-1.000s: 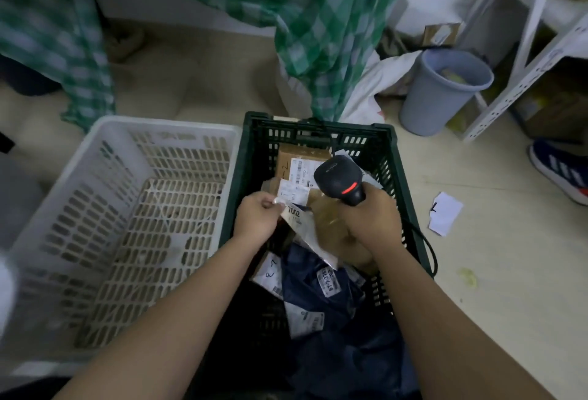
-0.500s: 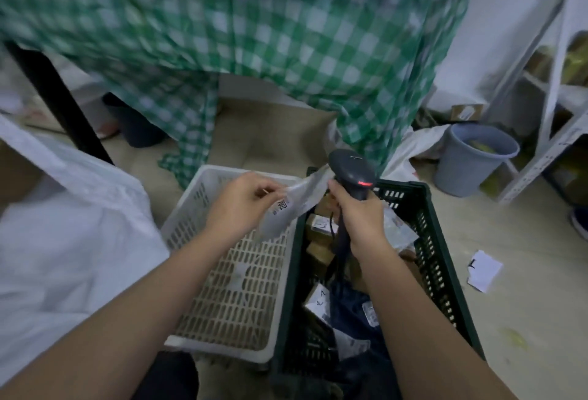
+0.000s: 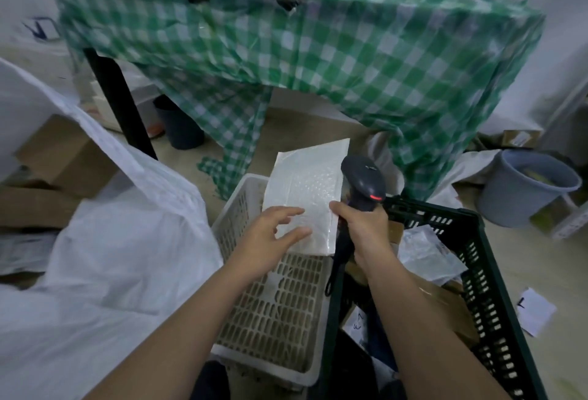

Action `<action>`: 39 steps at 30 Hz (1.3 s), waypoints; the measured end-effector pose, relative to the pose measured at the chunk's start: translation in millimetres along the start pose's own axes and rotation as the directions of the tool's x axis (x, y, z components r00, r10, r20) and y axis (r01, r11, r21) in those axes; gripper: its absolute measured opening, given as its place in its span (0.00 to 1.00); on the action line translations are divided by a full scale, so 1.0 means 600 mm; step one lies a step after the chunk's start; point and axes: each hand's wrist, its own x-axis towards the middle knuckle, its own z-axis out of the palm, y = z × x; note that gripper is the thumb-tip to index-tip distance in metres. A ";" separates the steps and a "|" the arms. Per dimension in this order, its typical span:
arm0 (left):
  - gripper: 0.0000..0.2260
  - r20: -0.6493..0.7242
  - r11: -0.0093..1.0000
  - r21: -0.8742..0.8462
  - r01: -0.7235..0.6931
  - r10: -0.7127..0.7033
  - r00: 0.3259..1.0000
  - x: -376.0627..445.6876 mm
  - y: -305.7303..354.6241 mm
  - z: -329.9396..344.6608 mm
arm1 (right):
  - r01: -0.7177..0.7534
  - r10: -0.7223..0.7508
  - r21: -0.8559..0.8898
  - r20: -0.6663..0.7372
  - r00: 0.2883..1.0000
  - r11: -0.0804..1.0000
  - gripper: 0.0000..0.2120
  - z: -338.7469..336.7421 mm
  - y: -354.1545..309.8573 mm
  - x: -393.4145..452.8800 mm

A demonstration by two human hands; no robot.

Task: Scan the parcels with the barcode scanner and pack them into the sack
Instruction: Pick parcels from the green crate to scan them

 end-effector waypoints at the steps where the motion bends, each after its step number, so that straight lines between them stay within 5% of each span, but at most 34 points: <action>1: 0.19 -0.033 0.999 -0.040 0.029 -0.030 0.999 0.003 0.003 -0.002 | 0.014 -0.013 -0.008 0.034 0.999 1.000 0.17 0.004 -0.002 -0.003; 7: 0.30 0.104 0.802 -0.525 0.286 -0.273 0.956 0.028 0.014 0.006 | 0.056 -0.054 0.001 0.263 0.963 0.998 0.08 0.032 -0.001 -0.036; 11: 0.19 -0.056 0.816 -0.530 0.230 -0.304 0.951 0.028 0.011 0.013 | 0.057 -0.040 -0.036 0.373 0.927 0.998 0.04 0.038 0.007 -0.044; 17: 0.09 -0.138 0.777 -0.569 0.268 -0.412 0.901 0.029 -0.010 -0.024 | 0.144 -0.137 -0.088 0.088 0.987 0.986 0.13 0.004 0.003 -0.013; 25: 0.10 -0.028 0.726 -0.635 0.265 -0.364 0.931 0.013 -0.014 -0.051 | 0.147 -0.132 -0.169 0.094 0.987 0.975 0.14 -0.018 0.013 -0.005; 30: 0.19 -0.194 0.866 -0.411 0.285 -0.388 0.901 0.014 -0.026 -0.050 | 0.192 -0.191 -0.274 0.029 0.981 0.942 0.15 -0.022 0.000 0.000; 33: 0.33 -0.404 0.973 0.012 0.229 -0.205 0.891 0.018 -0.027 -0.051 | 0.283 -0.213 -0.417 0.208 0.955 0.863 0.14 -0.029 -0.006 -0.009; 36: 0.37 -0.256 0.922 0.369 0.117 -0.020 0.966 0.020 -0.024 -0.044 | 0.305 -0.109 -0.490 0.388 0.915 0.817 0.16 -0.035 -0.006 -0.017; 39: 0.35 -0.079 0.916 0.391 0.093 -0.067 0.995 0.023 -0.030 -0.029 | 0.325 -0.044 -0.543 0.466 0.884 0.774 0.16 -0.039 -0.008 -0.022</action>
